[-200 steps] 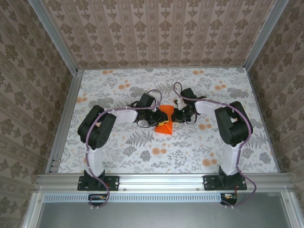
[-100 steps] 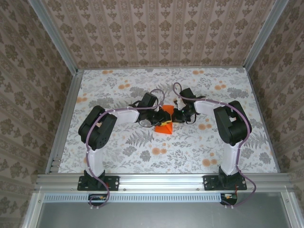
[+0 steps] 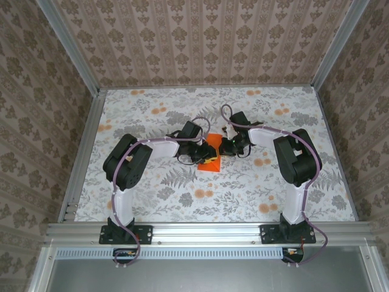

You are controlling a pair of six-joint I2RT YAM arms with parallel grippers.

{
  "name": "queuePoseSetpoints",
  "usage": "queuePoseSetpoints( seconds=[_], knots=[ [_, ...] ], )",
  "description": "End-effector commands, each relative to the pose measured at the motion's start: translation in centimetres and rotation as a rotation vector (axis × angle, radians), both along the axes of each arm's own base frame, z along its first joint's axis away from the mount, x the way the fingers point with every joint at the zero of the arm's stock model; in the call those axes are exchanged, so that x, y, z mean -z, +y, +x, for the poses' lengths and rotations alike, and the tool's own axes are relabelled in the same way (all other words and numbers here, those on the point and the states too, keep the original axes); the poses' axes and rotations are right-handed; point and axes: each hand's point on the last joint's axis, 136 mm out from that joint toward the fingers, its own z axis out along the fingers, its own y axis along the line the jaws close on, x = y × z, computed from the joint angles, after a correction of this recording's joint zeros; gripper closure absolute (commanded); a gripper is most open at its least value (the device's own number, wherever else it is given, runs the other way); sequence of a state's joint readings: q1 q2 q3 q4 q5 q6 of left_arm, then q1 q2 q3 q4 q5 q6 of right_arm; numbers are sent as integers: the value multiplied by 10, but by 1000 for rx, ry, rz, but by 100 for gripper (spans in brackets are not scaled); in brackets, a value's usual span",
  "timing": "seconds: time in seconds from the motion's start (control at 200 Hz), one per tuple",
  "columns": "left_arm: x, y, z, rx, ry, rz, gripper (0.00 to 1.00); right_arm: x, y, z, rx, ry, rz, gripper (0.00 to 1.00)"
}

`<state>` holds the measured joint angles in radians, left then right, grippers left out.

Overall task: Fold a paper plane with a square sheet of paper (pick it up from the middle)
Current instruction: Fold the triangle a second time at the center of the table.

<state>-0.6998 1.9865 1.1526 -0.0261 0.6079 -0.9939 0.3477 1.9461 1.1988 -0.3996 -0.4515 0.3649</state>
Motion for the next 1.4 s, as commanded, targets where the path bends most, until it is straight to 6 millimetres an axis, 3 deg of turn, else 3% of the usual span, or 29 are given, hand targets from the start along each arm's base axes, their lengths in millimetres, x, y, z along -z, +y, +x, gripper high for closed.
queuePoseSetpoints(
  seconds=[0.0, 1.125, 1.395],
  knots=[
    [7, 2, -1, 7, 6, 29, 76, 0, 5, 1, -28, -1, 4, 94],
    [18, 7, -3, 5, 30, 60, 77, 11, 2, 2, -14, 22, -24, 91],
    [20, 7, -4, 6, 31, 63, 77, 10, -2, 2, -6, 19, -47, 95]
  ],
)
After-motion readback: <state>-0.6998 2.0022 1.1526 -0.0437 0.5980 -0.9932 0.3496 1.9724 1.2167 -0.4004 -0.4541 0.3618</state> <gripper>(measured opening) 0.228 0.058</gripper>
